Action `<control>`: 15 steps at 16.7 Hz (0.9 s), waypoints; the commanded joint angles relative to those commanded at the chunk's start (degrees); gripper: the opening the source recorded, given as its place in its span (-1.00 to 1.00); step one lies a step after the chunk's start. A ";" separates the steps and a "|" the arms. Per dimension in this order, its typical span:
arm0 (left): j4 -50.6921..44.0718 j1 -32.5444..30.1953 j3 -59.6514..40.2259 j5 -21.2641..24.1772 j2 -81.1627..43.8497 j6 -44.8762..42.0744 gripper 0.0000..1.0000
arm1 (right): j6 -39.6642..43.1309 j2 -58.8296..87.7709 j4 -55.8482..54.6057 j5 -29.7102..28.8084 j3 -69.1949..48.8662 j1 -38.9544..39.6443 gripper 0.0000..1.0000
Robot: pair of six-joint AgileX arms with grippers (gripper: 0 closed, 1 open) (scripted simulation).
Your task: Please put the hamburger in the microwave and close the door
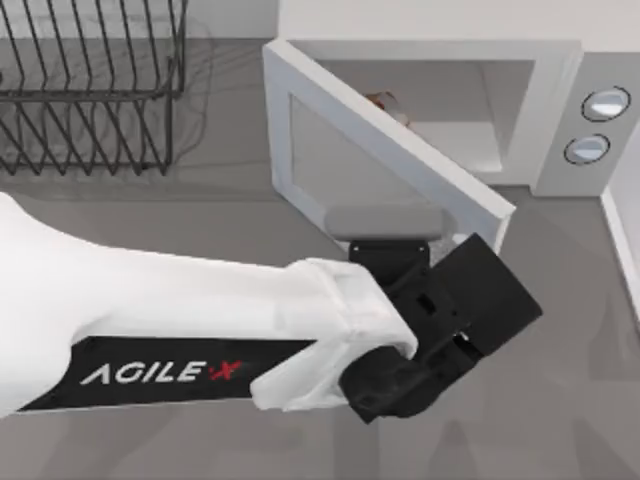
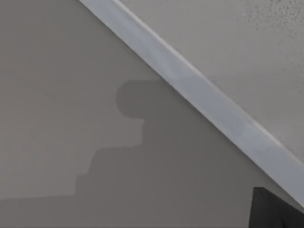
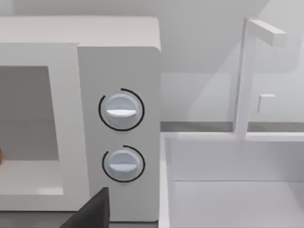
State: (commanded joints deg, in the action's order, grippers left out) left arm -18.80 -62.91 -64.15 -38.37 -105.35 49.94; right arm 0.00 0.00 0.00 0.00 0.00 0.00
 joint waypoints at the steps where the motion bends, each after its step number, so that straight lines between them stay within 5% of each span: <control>1: -0.69 -0.19 -0.66 -0.23 -0.64 0.37 -1.00 | 0.00 0.00 0.00 0.00 0.00 0.00 1.00; 10: -11.53 -5.08 -25.29 -2.39 -16.03 5.89 -1.00 | 0.00 0.00 0.00 0.00 0.00 0.00 1.00; 15: -14.02 -6.38 -28.38 -2.71 -18.82 7.15 -1.00 | 0.00 0.00 0.00 0.00 0.00 0.00 1.00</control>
State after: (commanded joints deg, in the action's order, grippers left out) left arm -32.82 -69.29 -92.53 -41.08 -124.17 57.09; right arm 0.00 0.00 0.00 0.00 0.00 0.00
